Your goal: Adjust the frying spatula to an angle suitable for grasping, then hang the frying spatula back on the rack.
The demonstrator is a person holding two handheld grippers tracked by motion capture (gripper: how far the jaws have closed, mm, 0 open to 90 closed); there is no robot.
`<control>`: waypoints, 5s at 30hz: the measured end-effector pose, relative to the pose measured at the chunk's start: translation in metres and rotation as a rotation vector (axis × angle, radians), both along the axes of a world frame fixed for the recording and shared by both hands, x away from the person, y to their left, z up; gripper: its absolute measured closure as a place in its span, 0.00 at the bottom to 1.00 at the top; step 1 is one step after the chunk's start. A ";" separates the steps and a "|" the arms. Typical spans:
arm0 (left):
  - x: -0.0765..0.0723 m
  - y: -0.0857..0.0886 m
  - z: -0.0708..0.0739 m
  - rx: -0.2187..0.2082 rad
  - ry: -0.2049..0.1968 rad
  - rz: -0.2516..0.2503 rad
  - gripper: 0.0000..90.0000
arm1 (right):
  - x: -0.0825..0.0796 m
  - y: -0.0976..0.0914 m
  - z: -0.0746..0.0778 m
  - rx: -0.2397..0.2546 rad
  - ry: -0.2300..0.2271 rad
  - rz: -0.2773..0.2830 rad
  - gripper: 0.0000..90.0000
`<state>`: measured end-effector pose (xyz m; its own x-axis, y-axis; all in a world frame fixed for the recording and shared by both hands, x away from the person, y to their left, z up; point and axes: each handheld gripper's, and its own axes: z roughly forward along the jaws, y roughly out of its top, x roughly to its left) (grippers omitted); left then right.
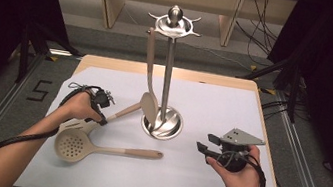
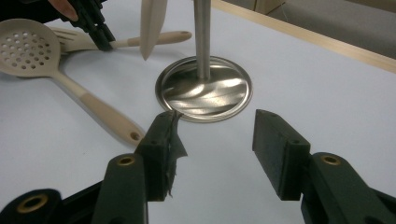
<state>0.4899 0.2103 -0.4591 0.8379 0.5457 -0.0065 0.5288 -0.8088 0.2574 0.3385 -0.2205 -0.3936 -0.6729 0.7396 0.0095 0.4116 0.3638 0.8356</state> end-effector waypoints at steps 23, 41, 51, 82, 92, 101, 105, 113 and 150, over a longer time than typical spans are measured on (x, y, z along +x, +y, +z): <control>-0.021 0.045 0.021 -0.202 -0.180 0.144 0.87 | -0.002 0.002 0.001 0.012 0.007 -0.016 0.57; -0.046 0.076 0.044 -0.357 -0.415 0.255 0.87 | 0.000 0.000 0.002 0.005 -0.016 -0.006 0.57; -0.057 0.083 0.060 -0.442 -0.569 0.359 0.87 | 0.001 0.000 0.000 0.015 -0.007 -0.009 0.57; -0.097 0.049 0.097 -0.703 -0.684 0.445 0.87 | -0.006 0.008 0.010 0.032 -0.024 -0.008 0.57; -0.117 0.021 0.104 -0.743 -0.663 0.385 0.87 | -0.008 0.021 0.023 0.052 -0.067 0.018 0.58; -0.132 -0.002 0.109 -0.751 -0.652 0.312 0.87 | -0.006 0.032 0.033 0.058 -0.109 0.078 0.58; -0.136 -0.013 0.109 -0.762 -0.639 0.286 0.87 | -0.007 0.038 0.038 0.076 -0.120 0.076 0.59; -0.142 -0.035 0.107 -0.775 -0.612 0.224 0.87 | -0.009 0.046 0.049 0.099 -0.146 0.093 0.60; -0.154 -0.124 0.094 -0.717 -0.557 0.013 0.87 | 0.001 0.092 0.080 0.264 -0.175 0.065 0.62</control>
